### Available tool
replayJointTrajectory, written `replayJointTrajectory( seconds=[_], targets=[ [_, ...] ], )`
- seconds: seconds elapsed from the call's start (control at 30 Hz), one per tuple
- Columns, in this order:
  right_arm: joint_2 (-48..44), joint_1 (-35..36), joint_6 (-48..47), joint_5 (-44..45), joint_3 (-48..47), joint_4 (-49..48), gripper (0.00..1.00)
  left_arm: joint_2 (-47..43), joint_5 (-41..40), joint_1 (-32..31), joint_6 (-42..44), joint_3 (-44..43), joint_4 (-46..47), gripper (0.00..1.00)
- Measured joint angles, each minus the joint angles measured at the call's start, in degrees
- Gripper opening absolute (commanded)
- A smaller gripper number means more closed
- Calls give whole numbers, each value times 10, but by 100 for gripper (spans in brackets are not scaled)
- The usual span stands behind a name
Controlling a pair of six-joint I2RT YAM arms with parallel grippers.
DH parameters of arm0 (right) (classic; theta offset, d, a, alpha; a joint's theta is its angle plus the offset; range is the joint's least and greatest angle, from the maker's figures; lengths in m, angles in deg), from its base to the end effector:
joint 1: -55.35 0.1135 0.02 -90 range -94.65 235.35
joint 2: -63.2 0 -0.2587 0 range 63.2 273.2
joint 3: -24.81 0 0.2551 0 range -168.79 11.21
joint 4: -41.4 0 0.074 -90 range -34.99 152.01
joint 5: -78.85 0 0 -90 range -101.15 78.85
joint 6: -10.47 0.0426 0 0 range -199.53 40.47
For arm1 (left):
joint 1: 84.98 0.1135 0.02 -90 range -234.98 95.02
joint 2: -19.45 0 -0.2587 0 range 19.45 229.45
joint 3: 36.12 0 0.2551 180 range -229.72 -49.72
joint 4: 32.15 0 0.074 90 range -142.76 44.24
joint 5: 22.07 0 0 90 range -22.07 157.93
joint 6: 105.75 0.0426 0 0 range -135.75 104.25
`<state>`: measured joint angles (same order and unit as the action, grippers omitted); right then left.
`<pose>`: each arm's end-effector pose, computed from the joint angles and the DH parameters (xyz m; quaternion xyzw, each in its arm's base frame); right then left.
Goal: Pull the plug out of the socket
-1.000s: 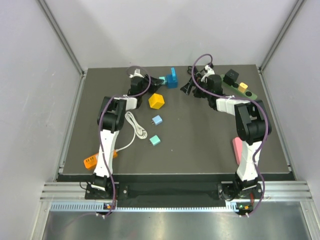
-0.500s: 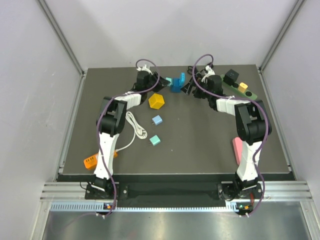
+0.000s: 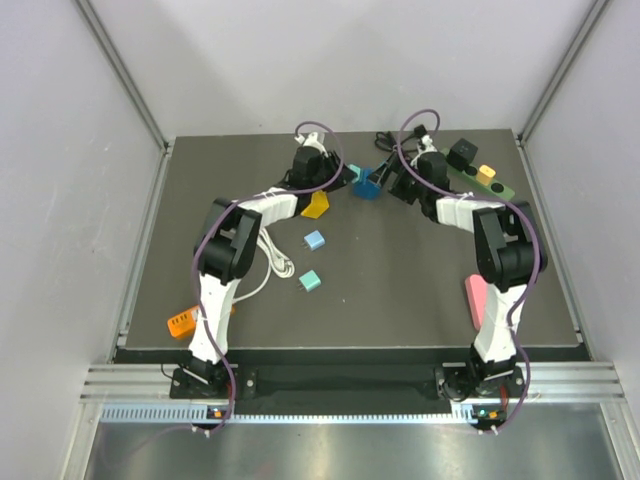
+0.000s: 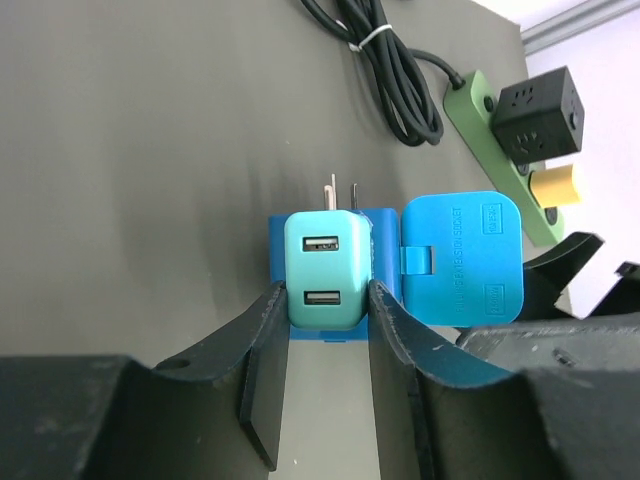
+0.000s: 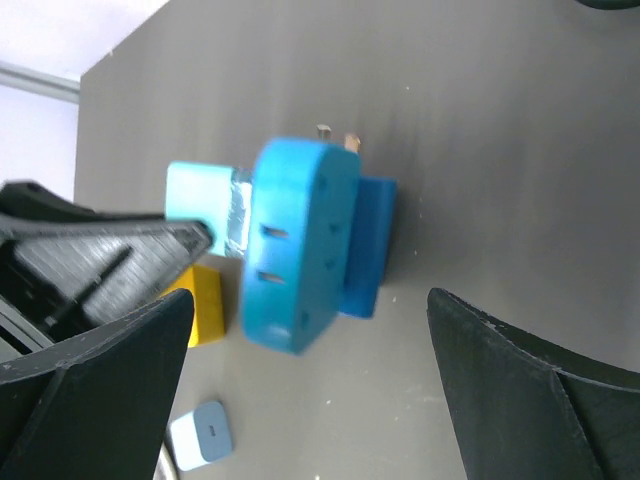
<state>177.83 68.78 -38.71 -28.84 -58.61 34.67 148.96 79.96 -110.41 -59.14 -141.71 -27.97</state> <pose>0.4350 0.1172 0.1690 0.1159 0.8270 0.3589 0.4169 0.4718 -0.2342 0.1706 -0.0674 0.8128 -0.3941 0.4237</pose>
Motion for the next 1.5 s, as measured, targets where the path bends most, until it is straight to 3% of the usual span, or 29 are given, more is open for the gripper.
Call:
replayJointTrajectory(
  seconds=[0.37,1.0,1.5],
  targets=[
    [-13,-9,64,14,-19,59,100,-28,-58,-34,36,28,-2,0],
    [33,-31,109,-41,-45,68,97,-49,-94,-67,73,55,11,0],
    [43,-31,128,-45,-50,63,77,-54,-134,-89,76,70,32,0]
  ],
)
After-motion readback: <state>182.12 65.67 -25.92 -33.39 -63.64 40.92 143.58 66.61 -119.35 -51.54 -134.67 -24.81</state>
